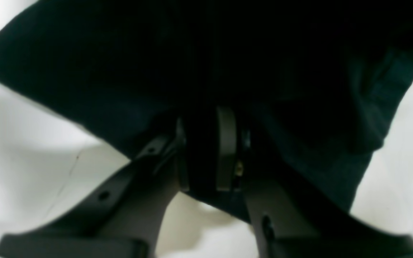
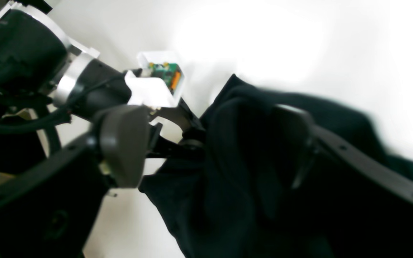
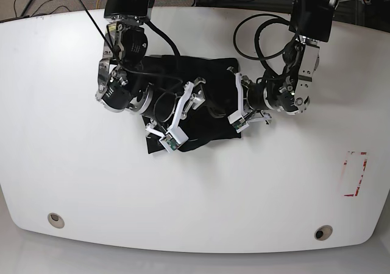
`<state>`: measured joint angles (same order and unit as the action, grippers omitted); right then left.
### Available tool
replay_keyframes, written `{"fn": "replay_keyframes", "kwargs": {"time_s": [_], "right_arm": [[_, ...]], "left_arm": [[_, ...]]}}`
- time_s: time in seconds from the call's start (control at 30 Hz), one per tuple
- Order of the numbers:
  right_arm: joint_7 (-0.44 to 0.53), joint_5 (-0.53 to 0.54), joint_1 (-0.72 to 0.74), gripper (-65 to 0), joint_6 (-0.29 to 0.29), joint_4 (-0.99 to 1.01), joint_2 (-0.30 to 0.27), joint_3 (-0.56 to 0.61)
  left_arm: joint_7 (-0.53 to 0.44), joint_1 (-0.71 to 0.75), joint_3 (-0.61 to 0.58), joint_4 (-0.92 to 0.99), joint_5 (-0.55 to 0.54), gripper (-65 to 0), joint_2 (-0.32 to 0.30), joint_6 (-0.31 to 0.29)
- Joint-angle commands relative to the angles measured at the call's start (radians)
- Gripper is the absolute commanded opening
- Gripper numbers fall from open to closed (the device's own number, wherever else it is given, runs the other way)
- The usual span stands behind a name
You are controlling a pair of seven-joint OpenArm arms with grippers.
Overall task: Layout the t-shirt on the table in an organized manner, then fold the t-shirt properly
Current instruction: 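Fold the bundle end with the right gripper over toward the left gripper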
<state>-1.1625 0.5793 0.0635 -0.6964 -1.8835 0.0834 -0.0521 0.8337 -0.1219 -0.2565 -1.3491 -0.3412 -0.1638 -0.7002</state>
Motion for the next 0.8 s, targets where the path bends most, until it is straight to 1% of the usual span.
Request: {"fn": "replay_keyframes", "kwargs": {"time_s": [0.0, 0.1, 0.2, 0.37, 0.57, 0.6, 0.77], "right_arm": [[0.023, 0.023, 0.019, -14.1, -0.002, -0.049, 0.000, 0.001], [0.023, 0.021, 0.014, -15.1, -0.002, -0.066, -0.006, -0.001], [0.023, 0.021, 0.009, -15.5, -0.002, -0.074, -0.046, -0.007], [0.023, 0.028, -0.021, -15.5, -0.002, -0.075, -0.109, -0.035], [0.023, 0.028, -0.050, -15.7, -0.002, -0.075, -0.149, -0.090], [0.023, 0.028, -0.060, -15.7, -0.002, -0.075, -0.164, -0.096], [0.023, 0.028, -0.087, -15.7, -0.002, -0.075, -0.198, -0.098]], "left_arm": [[0.098, 0.014, -0.010, 0.017, 0.064, -55.4, -0.006, 0.002], [0.098, 0.012, -0.007, 0.017, 0.063, -55.4, -0.006, 0.002], [0.097, 0.011, -0.005, 0.015, 0.061, -55.1, 0.004, 0.002], [0.097, 0.011, 0.027, 0.010, 0.061, -50.3, 0.023, 0.002], [0.097, 0.009, 0.108, 0.010, 0.060, -42.9, 0.062, 0.002], [0.097, 0.008, 0.124, 0.010, 0.060, -41.3, 0.073, 0.002], [0.097, -0.005, 0.168, 0.010, 0.060, -40.3, 0.100, 0.002]]}}
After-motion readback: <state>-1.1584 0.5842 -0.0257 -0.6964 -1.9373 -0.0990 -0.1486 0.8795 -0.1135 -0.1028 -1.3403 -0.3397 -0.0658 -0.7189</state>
